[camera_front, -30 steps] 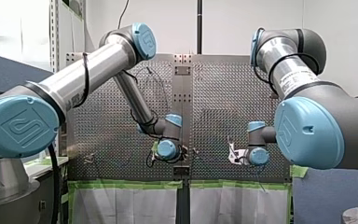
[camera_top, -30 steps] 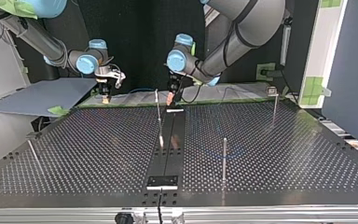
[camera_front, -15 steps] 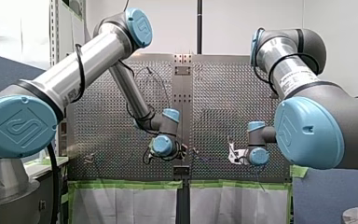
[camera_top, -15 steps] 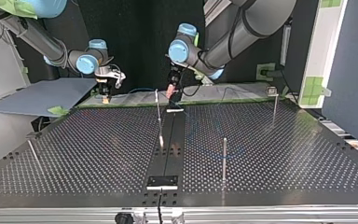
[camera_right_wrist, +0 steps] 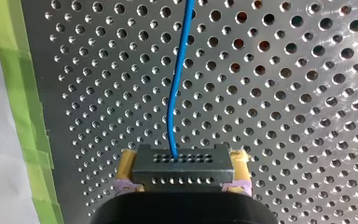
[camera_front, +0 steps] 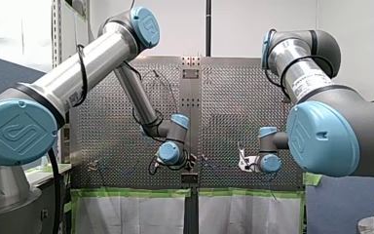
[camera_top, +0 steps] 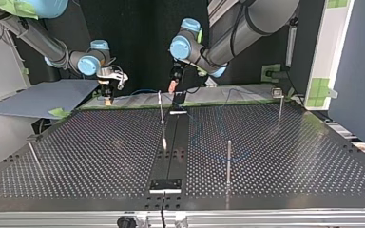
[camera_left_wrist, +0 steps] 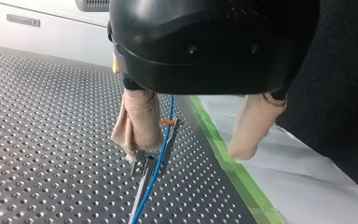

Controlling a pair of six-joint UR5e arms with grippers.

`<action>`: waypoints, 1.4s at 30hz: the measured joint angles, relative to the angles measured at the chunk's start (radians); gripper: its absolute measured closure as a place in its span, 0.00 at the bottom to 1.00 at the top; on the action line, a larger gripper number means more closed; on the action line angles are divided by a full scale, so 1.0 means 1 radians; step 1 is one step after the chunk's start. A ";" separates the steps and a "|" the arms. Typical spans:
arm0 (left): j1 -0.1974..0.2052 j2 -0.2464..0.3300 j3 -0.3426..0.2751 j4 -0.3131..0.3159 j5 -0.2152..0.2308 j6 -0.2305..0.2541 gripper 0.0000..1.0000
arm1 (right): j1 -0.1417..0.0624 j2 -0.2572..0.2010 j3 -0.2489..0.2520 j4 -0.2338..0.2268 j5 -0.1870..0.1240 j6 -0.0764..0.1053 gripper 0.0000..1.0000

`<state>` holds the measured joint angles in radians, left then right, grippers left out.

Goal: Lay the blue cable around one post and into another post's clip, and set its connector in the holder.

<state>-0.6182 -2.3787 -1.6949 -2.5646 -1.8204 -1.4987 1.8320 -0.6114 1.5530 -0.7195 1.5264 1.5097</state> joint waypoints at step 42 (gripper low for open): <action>0.008 0.001 0.000 -0.037 -0.126 -0.026 0.00 | -0.001 0.000 0.000 -0.002 -0.004 0.003 1.00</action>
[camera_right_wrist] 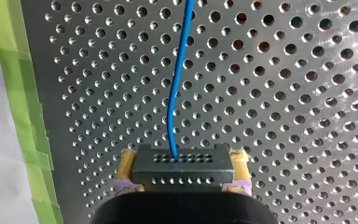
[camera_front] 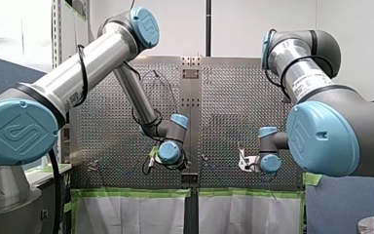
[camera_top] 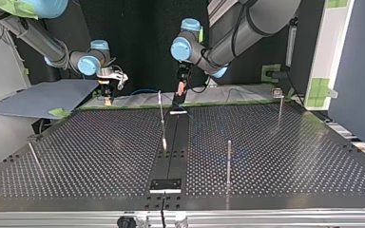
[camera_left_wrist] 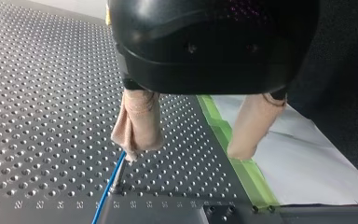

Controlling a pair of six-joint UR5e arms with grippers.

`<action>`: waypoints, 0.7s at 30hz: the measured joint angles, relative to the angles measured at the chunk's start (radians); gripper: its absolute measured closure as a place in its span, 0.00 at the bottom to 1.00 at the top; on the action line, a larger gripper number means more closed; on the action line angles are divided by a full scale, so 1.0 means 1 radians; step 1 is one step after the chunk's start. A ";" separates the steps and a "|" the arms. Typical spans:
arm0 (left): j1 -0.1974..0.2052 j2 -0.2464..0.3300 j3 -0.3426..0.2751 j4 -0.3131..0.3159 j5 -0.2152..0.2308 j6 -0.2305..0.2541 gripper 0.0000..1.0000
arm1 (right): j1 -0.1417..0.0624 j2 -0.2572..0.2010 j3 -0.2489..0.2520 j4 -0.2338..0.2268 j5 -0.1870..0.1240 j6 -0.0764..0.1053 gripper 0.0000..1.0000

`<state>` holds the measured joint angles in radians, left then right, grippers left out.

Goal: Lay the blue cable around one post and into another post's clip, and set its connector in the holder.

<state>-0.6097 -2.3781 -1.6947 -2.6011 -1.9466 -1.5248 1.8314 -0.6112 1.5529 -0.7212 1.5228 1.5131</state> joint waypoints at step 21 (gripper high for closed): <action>-0.006 0.012 0.000 0.033 0.015 0.012 0.00 | -0.002 0.000 -0.003 -0.001 -0.009 0.002 1.00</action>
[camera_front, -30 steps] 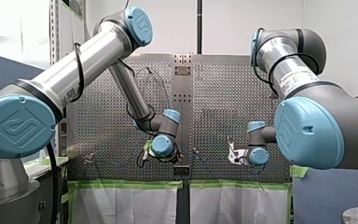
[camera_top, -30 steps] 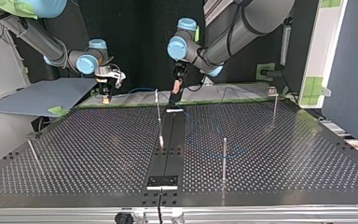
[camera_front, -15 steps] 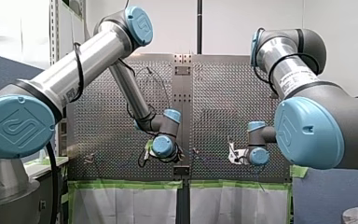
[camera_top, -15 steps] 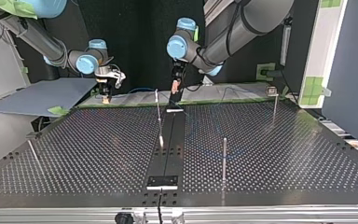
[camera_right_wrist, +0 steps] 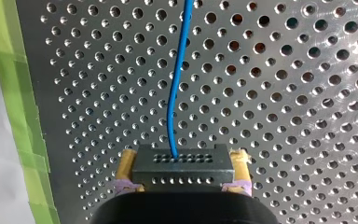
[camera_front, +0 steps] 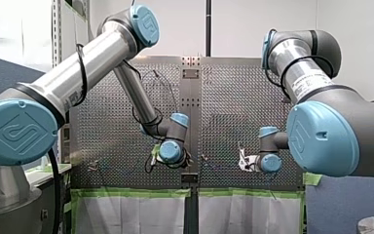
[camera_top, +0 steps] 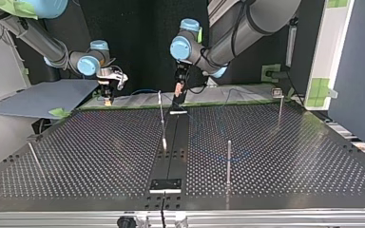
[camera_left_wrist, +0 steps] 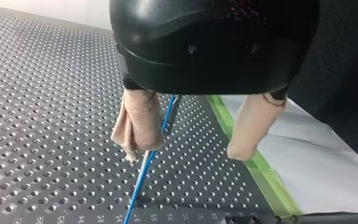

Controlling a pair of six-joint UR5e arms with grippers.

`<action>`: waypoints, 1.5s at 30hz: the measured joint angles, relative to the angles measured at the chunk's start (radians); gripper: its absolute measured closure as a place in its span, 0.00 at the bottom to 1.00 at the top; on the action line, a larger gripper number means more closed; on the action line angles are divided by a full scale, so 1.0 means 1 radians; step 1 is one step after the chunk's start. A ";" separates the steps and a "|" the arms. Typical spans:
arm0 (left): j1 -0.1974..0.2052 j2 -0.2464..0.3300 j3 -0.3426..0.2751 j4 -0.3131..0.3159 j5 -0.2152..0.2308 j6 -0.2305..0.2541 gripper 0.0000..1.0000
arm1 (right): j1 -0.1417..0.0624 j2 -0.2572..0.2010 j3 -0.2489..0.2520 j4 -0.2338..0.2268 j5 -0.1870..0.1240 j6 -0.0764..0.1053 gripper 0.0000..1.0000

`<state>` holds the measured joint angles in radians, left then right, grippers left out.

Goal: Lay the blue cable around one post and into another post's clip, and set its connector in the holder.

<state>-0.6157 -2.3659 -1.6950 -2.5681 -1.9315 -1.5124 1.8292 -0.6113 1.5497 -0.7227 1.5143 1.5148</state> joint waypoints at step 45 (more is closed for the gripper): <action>-0.009 0.034 0.000 0.000 -0.019 0.000 0.00 | 0.000 0.000 -0.001 0.003 -0.002 0.003 1.00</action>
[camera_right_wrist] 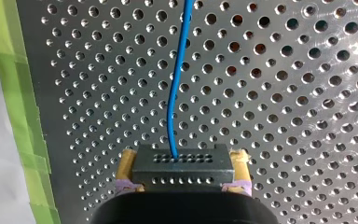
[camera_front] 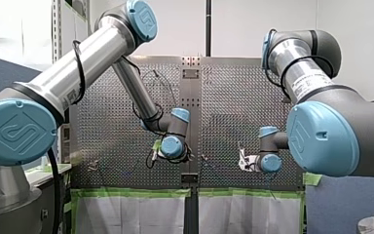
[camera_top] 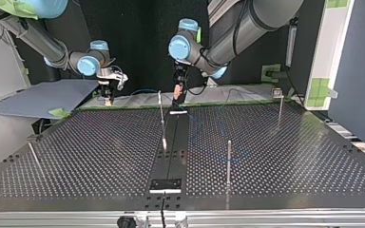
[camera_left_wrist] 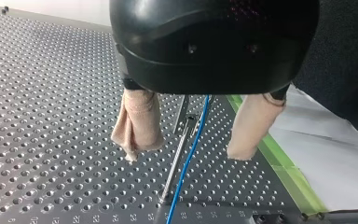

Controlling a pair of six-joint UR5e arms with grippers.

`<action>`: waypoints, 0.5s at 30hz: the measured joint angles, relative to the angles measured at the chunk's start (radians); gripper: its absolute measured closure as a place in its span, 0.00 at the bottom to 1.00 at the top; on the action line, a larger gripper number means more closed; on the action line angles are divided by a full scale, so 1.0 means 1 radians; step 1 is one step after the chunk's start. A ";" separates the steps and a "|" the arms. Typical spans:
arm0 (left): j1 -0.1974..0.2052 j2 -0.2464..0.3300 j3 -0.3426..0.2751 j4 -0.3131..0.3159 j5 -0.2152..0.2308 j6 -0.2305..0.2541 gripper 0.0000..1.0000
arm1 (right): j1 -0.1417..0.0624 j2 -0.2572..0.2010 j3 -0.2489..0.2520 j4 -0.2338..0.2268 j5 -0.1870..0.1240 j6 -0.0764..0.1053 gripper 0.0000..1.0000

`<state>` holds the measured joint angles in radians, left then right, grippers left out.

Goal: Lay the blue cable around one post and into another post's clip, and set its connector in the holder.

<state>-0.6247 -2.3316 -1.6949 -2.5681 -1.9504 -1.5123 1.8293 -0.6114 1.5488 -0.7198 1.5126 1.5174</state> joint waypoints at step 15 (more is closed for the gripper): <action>0.027 0.075 -0.067 0.043 -0.011 -0.049 0.00 | 0.000 0.000 0.000 0.000 0.000 0.000 1.00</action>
<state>-0.5973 -2.2567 -1.7622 -2.5246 -1.9617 -1.5618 1.8293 -0.6113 1.5488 -0.7200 1.5122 1.5174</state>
